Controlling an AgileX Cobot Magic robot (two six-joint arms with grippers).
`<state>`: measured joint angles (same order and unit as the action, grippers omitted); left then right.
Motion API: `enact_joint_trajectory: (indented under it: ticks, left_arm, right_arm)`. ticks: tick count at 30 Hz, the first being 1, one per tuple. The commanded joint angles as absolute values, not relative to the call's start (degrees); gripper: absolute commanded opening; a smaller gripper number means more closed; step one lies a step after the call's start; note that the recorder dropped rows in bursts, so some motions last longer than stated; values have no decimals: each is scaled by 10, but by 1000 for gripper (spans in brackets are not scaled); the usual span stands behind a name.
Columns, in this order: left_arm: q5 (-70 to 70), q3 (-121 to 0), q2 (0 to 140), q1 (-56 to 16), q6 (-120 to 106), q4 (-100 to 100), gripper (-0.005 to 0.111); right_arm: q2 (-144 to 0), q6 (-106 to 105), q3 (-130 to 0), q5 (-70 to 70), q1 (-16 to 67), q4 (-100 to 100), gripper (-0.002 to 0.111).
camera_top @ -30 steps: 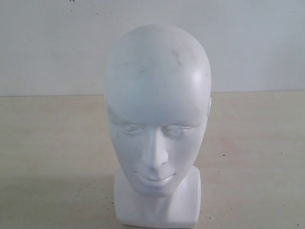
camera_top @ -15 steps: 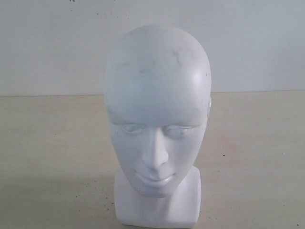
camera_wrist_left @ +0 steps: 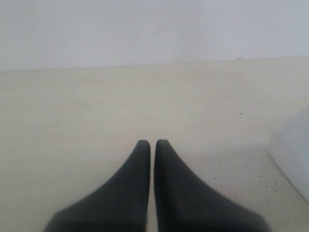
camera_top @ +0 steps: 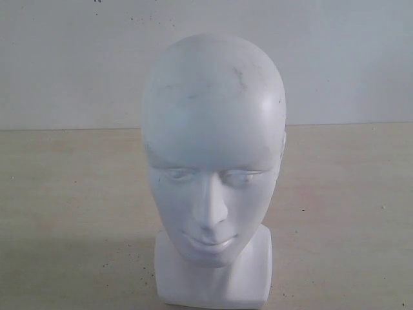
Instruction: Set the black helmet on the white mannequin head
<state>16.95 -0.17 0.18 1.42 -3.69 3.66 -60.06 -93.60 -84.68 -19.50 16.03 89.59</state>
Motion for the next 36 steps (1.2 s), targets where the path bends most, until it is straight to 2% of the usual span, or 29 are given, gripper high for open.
enact_joint_trajectory:
  ticks: [1, 10, 27, 30, 36]
  left_arm:
    - [169, 0, 0, 16, -31, 36, 4]
    - [169, 0, 0, 16, -31, 36, 4]
    - [169, 0, 0, 16, -31, 36, 4]
    - [169, 0, 0, 16, -31, 36, 4]
    - [169, 0, 0, 16, -31, 36, 4]
  right_arm:
    - [-593, -816, -860, -216, 160, 875, 0]
    - [-593, -521, -874, -233, 160, 854, 0]
    - [-593, -318, -982, -186, 160, 202, 0]
    - [-593, -351, -982, -147, 160, 215, 0]
    - [-602, -536, -982, -119, 160, 391, 0]
